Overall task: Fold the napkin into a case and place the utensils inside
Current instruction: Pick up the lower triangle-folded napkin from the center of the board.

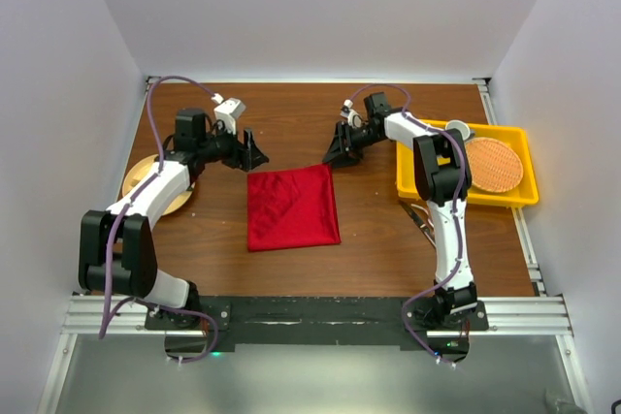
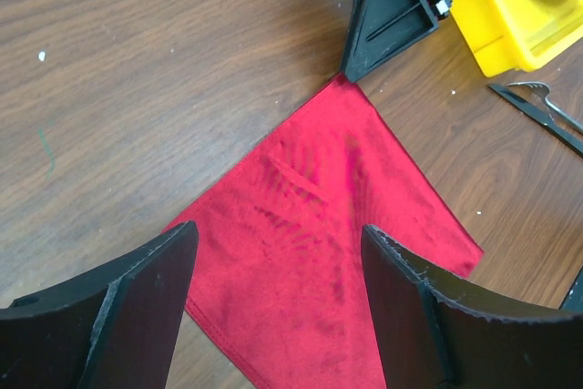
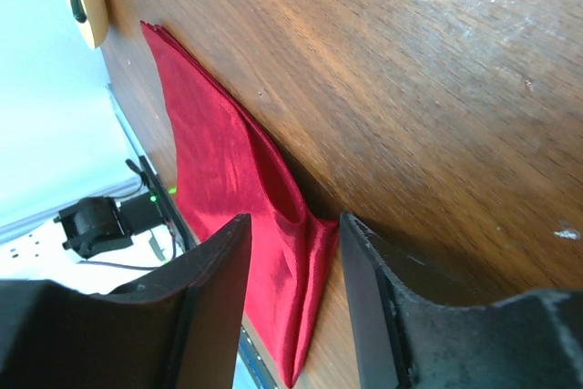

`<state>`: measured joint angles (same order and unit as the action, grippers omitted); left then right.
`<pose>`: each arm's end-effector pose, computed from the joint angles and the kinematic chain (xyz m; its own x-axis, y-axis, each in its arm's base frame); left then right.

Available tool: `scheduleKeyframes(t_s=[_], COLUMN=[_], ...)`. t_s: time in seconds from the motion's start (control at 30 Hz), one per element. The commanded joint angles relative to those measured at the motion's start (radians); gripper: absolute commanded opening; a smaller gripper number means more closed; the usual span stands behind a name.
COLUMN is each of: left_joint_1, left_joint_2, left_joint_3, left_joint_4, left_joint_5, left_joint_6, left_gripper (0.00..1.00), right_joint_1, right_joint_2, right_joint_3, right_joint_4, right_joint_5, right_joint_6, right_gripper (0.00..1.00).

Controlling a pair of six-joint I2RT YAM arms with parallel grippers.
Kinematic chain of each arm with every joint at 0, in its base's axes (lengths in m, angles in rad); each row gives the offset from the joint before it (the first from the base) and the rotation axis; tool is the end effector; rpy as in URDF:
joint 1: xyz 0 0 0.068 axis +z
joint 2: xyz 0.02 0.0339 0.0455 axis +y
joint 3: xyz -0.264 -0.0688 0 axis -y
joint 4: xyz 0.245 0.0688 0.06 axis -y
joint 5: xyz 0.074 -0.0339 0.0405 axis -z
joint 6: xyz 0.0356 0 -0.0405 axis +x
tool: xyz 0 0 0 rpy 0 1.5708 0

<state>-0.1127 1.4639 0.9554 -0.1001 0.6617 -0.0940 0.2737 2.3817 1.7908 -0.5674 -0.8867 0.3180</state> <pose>0.3143 -0.0576 0.2508 -0.6209 -0.0042 -0.7839 0.5337 0.7301 -0.4268 0.4614 0.1582 0.1203 -0.9847 -0.0712 -0.1588 -0.1706 0.5756 0.7997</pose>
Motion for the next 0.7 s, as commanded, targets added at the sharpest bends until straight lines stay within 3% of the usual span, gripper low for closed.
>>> scheduleKeyframes(t_s=[0.0,0.2,0.47,0.57,0.6,0.67], left_joint_1=[0.019,0.034,0.056,0.061,0.053,-0.01], left_joint_2=[-0.025,-0.022,-0.01,-0.033,-0.045,-0.085], left_joint_3=[-0.01,-0.01,-0.009,-0.036,-0.055,-0.09], left_joint_4=[-0.007,-0.009,-0.012,0.035,0.066,0.085], left_joint_5=[0.004,0.004,0.03,0.151,0.197,0.171], left_joint_6=[0.014,0.025,0.034,0.062,0.066,0.147], left_gripper=[0.78,0.78,0.78,0.66,0.56,0.44], right_joint_1=[0.009,0.012,0.032,0.045,0.047,0.048], right_joint_2=[0.028,0.013,-0.032,-0.05,-0.05,-0.046], right_joint_3=[0.007,0.024,0.022,0.009,0.005,0.007], right_joint_4=[0.014,0.014,-0.006,-0.002,-0.002,-0.014], right_joint_5=[0.028,0.02,0.015,0.022,0.025,0.026], right_joint_6=[0.0,-0.02,-0.123,-0.157,-0.163,-0.171], right_gripper=[0.45,0.34,0.08,0.0,0.0,0.0])
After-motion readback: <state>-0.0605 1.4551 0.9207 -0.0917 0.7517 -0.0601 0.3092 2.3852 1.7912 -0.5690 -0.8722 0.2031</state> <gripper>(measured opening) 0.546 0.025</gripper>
